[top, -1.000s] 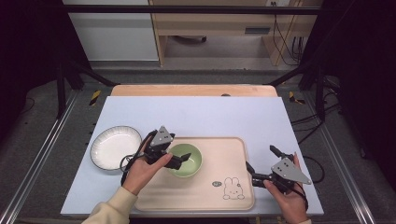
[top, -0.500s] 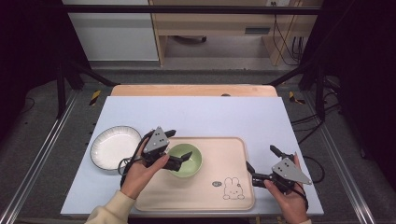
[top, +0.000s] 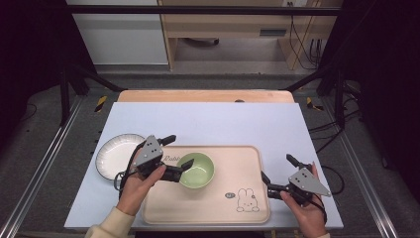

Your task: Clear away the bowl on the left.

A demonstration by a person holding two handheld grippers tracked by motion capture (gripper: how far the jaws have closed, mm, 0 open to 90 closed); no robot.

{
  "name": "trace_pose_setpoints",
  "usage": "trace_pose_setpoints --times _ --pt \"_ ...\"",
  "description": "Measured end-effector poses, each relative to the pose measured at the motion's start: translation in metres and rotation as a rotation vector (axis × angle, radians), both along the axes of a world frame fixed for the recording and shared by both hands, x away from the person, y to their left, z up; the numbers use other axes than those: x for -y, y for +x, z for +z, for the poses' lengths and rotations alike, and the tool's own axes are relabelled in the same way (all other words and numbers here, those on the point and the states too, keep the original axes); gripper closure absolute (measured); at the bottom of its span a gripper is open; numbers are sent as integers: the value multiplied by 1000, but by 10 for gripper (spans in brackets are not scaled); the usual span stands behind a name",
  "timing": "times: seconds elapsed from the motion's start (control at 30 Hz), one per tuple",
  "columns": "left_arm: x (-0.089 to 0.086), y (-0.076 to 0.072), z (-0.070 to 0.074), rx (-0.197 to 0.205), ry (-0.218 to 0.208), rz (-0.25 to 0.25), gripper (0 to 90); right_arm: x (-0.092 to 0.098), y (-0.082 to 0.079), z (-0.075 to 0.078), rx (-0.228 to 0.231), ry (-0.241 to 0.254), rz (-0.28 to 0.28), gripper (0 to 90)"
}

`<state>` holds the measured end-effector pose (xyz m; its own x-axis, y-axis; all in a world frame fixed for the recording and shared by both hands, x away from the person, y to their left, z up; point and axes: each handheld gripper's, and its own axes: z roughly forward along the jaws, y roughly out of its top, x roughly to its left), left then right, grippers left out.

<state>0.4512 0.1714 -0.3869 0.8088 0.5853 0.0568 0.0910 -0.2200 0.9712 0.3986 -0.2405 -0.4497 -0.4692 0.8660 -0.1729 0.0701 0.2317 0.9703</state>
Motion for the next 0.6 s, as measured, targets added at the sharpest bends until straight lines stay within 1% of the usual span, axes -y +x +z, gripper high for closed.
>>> trace_pose_setpoints --times 0.13,0.27,0.5,0.6 --pt "-6 -3 2 7 -28 0 28 0 0 0 0 1 -1 27" --pt "-11 -7 6 5 -55 -17 16 0 0 0 -1 3 -4 27" --pt "-23 -13 9 12 -72 -7 16 0 0 0 -1 2 -6 26" --pt "-30 -15 9 12 -93 1 16 0 0 -1 0 3 -6 26"
